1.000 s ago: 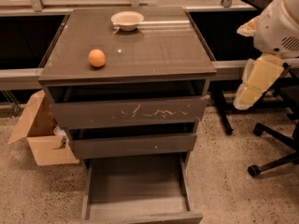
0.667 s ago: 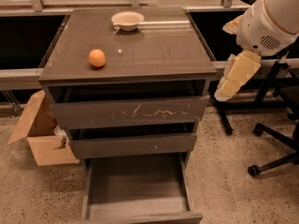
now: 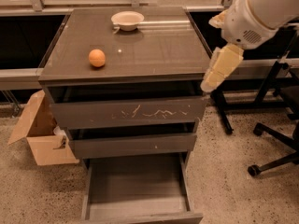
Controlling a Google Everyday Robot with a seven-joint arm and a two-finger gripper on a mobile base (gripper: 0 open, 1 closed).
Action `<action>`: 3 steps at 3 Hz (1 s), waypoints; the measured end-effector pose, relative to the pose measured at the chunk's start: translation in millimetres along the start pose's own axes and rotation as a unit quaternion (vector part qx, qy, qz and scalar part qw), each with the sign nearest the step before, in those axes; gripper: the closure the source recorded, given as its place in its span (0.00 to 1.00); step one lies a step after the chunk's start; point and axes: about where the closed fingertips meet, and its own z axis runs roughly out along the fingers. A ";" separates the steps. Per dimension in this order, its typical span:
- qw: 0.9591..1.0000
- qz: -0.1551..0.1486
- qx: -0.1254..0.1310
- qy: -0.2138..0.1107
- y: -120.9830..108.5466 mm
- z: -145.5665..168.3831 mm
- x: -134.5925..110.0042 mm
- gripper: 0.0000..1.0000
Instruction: Place orange into bottom drawer
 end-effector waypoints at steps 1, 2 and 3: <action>0.999 -0.021 -0.002 -0.043 -27.5 28.8 -31.9 0.00; 0.996 -0.027 -0.005 -0.081 -46.9 57.7 -62.8 0.00; 0.992 -0.024 -0.024 -0.120 -52.3 93.7 -98.7 0.00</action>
Offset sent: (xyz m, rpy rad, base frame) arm 0.1128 0.1035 -0.0055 0.2111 -0.0804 0.1429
